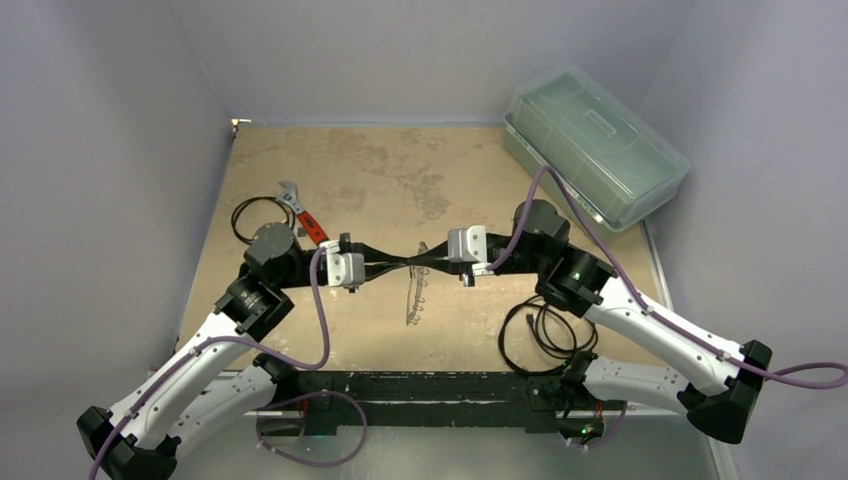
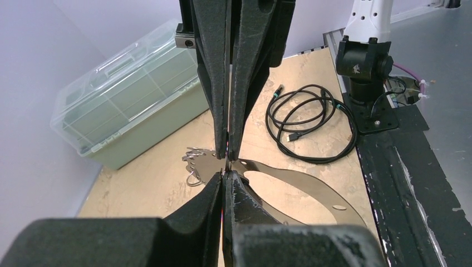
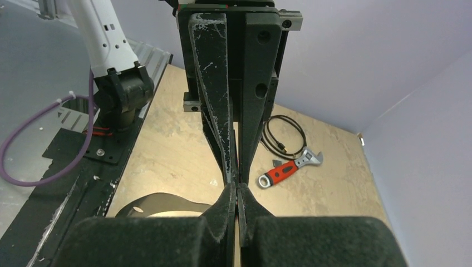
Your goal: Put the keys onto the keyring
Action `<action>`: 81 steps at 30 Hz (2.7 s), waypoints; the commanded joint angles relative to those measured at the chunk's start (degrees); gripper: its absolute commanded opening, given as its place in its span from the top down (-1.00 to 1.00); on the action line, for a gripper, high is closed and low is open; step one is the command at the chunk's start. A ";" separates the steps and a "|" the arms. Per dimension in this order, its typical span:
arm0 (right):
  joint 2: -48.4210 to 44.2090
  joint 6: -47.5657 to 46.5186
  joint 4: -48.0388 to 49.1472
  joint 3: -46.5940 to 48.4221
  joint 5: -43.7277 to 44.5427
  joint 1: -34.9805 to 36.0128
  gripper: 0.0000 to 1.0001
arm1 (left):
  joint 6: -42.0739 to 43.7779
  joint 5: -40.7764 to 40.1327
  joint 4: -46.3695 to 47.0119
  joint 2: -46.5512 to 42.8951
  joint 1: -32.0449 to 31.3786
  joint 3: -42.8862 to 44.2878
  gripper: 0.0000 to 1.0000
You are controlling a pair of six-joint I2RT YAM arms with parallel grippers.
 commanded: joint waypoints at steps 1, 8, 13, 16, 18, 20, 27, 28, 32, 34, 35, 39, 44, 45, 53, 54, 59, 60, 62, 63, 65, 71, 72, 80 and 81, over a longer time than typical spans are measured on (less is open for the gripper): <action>-1.58 4.29 12.74 -2.62 -2.31 0.11 1.00 | -2.49 1.26 3.62 0.54 0.21 -0.08 1.00; -1.07 8.94 22.40 -6.35 -3.67 0.11 1.00 | -3.76 1.23 4.61 1.02 0.28 -0.08 1.00; -1.64 9.10 22.31 -6.85 -3.01 0.11 1.00 | -3.65 0.15 4.56 0.42 0.29 -0.33 1.00; -2.40 8.39 21.16 -7.08 -1.63 0.03 1.00 | -3.34 -1.05 4.35 -0.14 0.33 -0.40 0.72; -3.10 8.18 20.89 -7.43 -0.85 0.02 1.00 | -3.19 -1.78 4.42 -0.74 0.34 -0.56 0.44; -3.33 8.20 20.92 -7.78 -0.53 0.02 1.00 | -3.08 -2.00 4.64 -1.23 0.28 -0.84 0.28; -3.25 9.09 23.47 -8.85 -0.08 0.02 1.00 | -4.29 -0.85 6.58 -1.80 0.28 -1.29 0.24; -3.21 9.23 23.91 -8.90 -0.07 0.02 1.00 | -4.60 -0.63 6.84 -1.73 0.30 -1.32 0.24; -3.11 9.53 24.87 -9.20 -0.03 0.02 1.00 | -5.82 0.82 8.39 -1.51 0.28 -1.57 0.29; -3.17 9.87 25.69 -9.51 0.19 0.02 1.00 | -6.07 1.42 8.66 -1.17 0.31 -1.58 0.33; -3.14 10.02 26.03 -9.57 0.17 0.02 1.00 | -6.10 1.73 8.63 -1.04 0.29 -1.58 0.35; -3.10 10.46 27.13 -9.75 -0.02 0.06 1.00 | -6.25 2.34 8.68 -0.55 0.33 -1.51 0.36; -2.76 10.78 27.55 -9.63 -0.96 0.02 1.00 | -6.67 2.32 9.32 -0.07 0.28 -1.45 0.38; -2.67 10.86 27.68 -9.66 -1.07 0.02 1.00 | -7.15 2.54 9.85 0.10 0.30 -1.49 0.40; -2.16 12.03 29.22 -10.02 -2.24 0.02 1.00 | -8.50 4.09 11.02 1.82 0.42 -0.96 0.97; -2.07 12.12 29.16 -10.02 -2.43 0.02 1.00 | -8.40 3.94 10.96 1.76 0.42 -0.90 1.00; -2.30 11.20 24.20 -8.25 1.22 0.02 0.96 | -5.98 2.53 7.39 1.76 0.90 -0.02 1.00; -2.49 10.02 21.37 -7.27 3.02 0.02 0.77 | -4.90 2.11 5.98 1.86 0.90 0.40 1.00; -2.89 7.11 15.19 -4.88 5.79 0.02 0.32 | -3.57 1.19 4.01 2.05 0.91 1.00 1.00; -2.92 5.39 11.65 -3.60 6.73 -0.02 0.08 | -3.02 0.72 3.08 2.13 0.90 1.23 1.00; -2.70 2.39 4.35 -0.58 8.79 0.01 -0.16 | -2.03 -0.45 1.66 2.28 0.92 1.48 1.00; -0.53 -4.10 -12.76 7.53 11.22 0.01 -0.28 | -1.17 -1.67 0.15 2.97 0.91 1.76 1.00; 0.29 -4.62 -15.24 9.01 11.45 0.02 -0.28 | -1.10 -1.75 0.02 3.16 0.90 1.83 1.00; 9.18 -8.59 -31.99 20.65 9.44 0.02 -0.11 | -0.76 -2.30 -1.10 4.54 0.90 1.96 1.00; 10.03 -9.15 -33.02 21.74 9.01 0.02 -0.05 | -0.83 -2.31 -1.10 4.60 0.95 2.05 1.00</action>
